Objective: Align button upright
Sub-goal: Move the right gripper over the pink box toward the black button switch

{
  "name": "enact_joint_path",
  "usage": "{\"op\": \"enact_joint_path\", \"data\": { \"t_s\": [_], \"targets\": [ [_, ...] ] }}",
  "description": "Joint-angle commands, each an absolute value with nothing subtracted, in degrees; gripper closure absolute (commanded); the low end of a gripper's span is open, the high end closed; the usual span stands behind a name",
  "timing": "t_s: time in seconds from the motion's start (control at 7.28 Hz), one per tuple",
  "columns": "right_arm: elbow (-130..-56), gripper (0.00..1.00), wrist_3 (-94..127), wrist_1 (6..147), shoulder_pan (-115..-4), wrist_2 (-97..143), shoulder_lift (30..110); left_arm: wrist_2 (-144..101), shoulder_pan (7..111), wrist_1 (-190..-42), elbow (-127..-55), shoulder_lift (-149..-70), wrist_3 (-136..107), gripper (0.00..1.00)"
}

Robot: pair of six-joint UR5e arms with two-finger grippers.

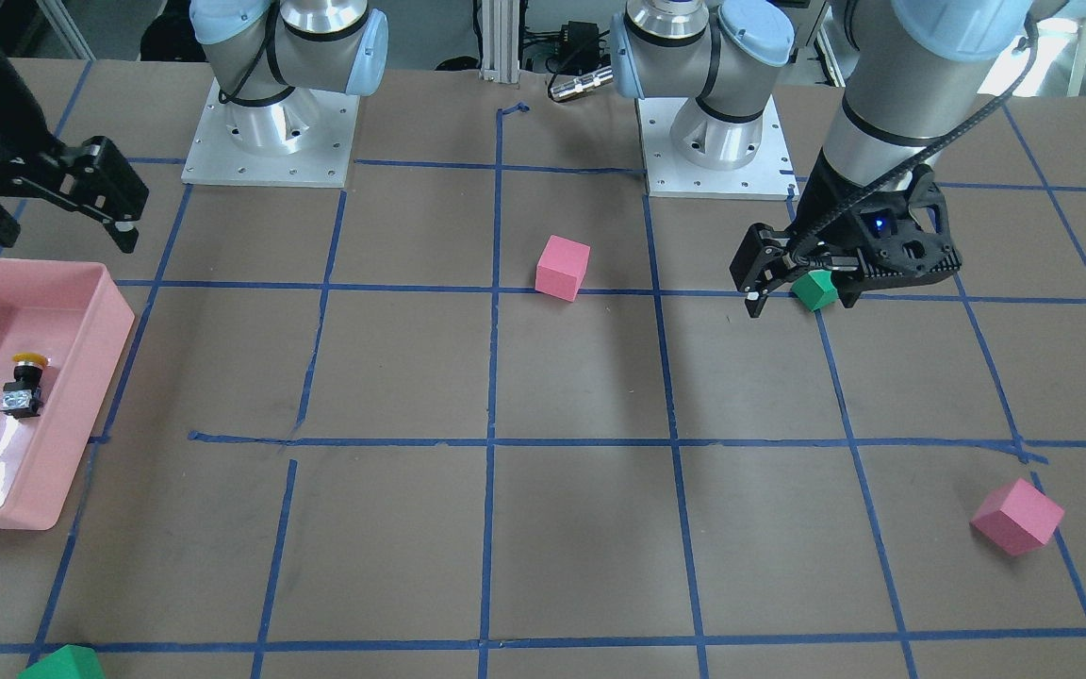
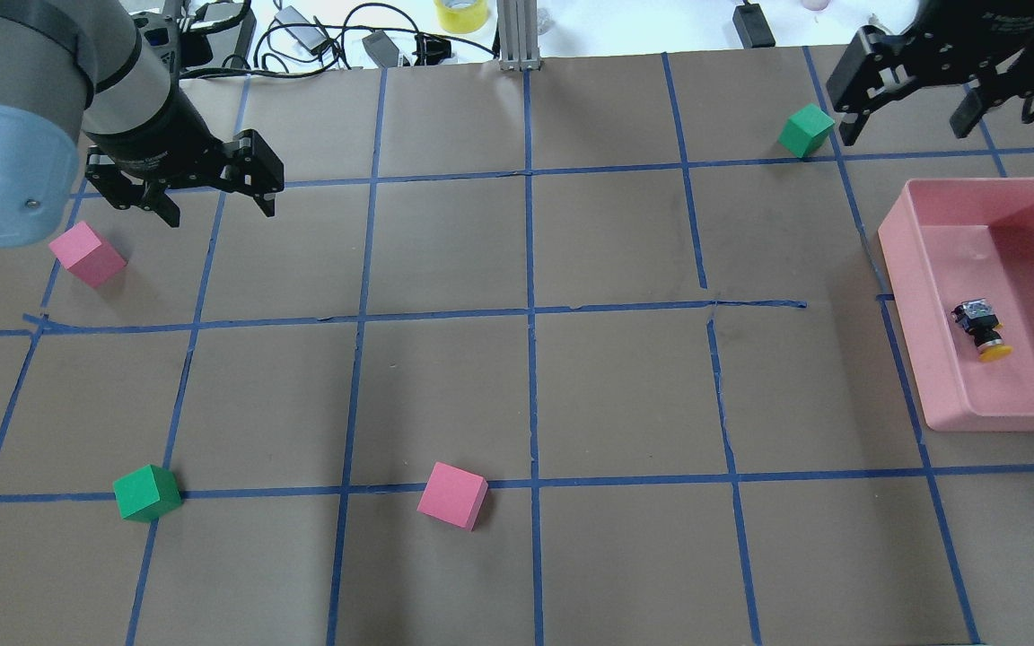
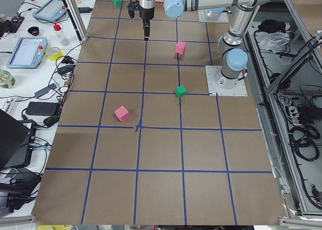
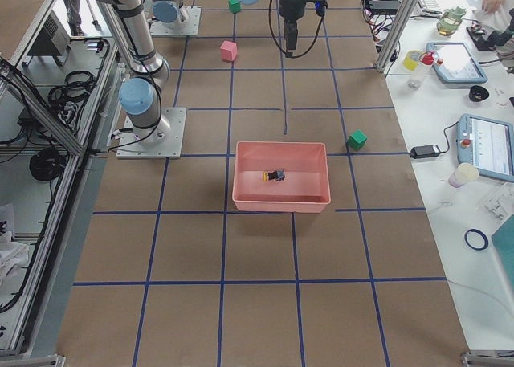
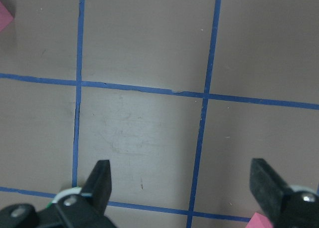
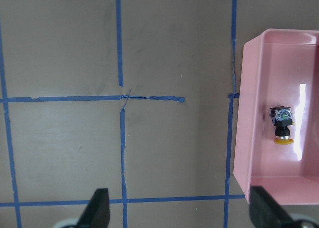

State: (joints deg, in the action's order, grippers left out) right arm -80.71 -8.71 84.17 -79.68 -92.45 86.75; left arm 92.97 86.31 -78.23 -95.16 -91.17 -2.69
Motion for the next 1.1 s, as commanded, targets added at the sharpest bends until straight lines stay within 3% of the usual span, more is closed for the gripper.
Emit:
{"op": "enact_joint_path", "data": {
  "t_s": [0.0, 0.27, 0.55, 0.96],
  "targets": [
    [-81.12, 0.00, -12.02, 84.72, -73.50, -92.90, 84.30, 92.99, 86.31, -78.57, -95.01, -90.36, -2.72, 0.00],
    [-81.56, 0.01, -12.65, 89.52, -67.18, -92.72, 79.91, 92.64, 87.01, -79.53, -93.35, -89.65, -2.90, 0.00],
    [-84.53, 0.12, -15.02, 94.90, -63.83, -93.16, 77.87, 92.28, 87.19, -83.47, -92.11, -88.95, -3.60, 0.00],
    [-92.09, 0.12, -23.45, 105.27, -59.43, -92.46, 76.47, 93.77, 87.19, -83.77, -93.42, -88.07, -3.34, 0.00]
  ]
}}
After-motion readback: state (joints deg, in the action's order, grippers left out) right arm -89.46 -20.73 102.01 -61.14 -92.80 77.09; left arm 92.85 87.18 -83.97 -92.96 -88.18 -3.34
